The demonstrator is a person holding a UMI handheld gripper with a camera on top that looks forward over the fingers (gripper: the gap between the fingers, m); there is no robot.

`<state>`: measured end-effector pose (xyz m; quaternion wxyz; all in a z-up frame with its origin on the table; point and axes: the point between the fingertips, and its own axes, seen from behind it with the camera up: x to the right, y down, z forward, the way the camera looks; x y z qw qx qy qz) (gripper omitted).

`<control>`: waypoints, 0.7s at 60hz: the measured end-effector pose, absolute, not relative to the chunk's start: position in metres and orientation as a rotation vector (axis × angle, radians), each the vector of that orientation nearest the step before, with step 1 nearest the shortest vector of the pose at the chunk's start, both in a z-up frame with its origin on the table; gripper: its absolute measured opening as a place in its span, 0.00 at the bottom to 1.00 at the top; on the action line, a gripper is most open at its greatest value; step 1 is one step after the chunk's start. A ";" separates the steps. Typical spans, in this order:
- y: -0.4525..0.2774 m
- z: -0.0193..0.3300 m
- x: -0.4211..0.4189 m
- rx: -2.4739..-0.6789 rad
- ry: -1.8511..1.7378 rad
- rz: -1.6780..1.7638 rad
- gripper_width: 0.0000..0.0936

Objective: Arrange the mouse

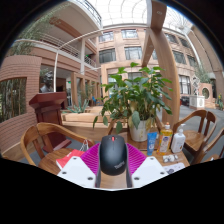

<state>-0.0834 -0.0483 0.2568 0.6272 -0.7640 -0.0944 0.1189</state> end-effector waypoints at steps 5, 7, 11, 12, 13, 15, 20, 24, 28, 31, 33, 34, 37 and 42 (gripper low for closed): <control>-0.004 0.237 -0.004 -1.785 -0.166 0.143 0.37; 0.013 0.217 0.023 -1.825 -0.144 0.097 0.37; 0.040 0.170 0.068 -1.935 -0.109 0.015 0.37; 0.045 0.155 0.079 -1.967 -0.102 -0.003 0.37; 0.048 0.141 0.089 -1.997 -0.093 -0.020 0.37; 0.046 0.103 0.111 -2.044 -0.072 -0.048 0.37; 0.047 0.055 0.143 -2.159 -0.048 -0.084 0.37; 0.044 0.024 0.159 -2.203 -0.016 -0.077 0.40; 0.042 0.007 0.166 -2.234 0.005 -0.075 0.43; 0.039 -0.001 0.169 -2.248 0.015 -0.065 0.46; 0.038 -0.003 0.168 -2.264 0.021 -0.054 0.48; 0.037 -0.006 0.167 -2.270 0.022 -0.048 0.49; 0.033 -0.008 0.166 -2.279 0.028 -0.033 0.53; 0.026 0.005 0.167 -2.266 0.026 -0.053 0.75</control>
